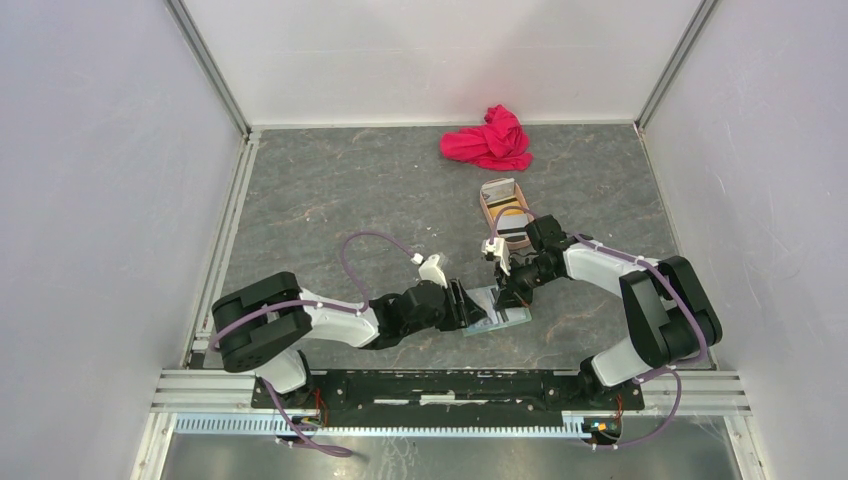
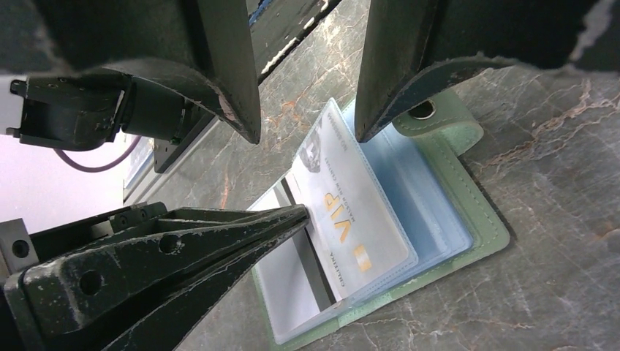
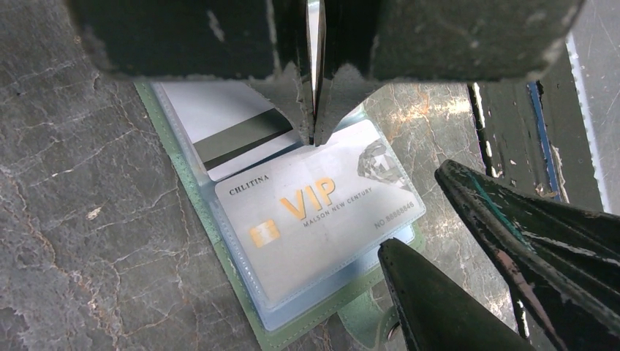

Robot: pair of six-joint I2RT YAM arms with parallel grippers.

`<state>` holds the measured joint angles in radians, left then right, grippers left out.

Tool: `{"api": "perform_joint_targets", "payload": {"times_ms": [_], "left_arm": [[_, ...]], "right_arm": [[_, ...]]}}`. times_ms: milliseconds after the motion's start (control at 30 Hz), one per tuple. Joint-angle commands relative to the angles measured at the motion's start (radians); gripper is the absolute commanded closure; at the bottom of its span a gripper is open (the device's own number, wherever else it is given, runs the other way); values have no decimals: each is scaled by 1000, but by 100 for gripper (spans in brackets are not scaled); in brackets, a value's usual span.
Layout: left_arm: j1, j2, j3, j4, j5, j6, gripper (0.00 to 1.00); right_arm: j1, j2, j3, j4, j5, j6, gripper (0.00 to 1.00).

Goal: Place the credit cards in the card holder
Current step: Insert the credit card into the card holder.

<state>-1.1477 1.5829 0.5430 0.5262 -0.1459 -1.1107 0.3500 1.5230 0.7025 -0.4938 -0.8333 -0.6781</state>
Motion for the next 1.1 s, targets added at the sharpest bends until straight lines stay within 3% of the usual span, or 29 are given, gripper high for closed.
{"api": "perform_joint_targets", "payload": {"times_ms": [0,300,467,1067], "left_arm": [[-4,-28,-3,71,4,1,43],[-3,-9,-23,176,14,-12,44],[-3,8,-23,213,13,-16,51],[5,81,48,197,22,-14,55]], "right_arm": [[3,5,35,-7,-1,-12,93],[3,-14,43,-17,3,-24,92],[3,-28,43,-16,17,-21,91],[-64,-91,51,-32,-16,-21,89]]}}
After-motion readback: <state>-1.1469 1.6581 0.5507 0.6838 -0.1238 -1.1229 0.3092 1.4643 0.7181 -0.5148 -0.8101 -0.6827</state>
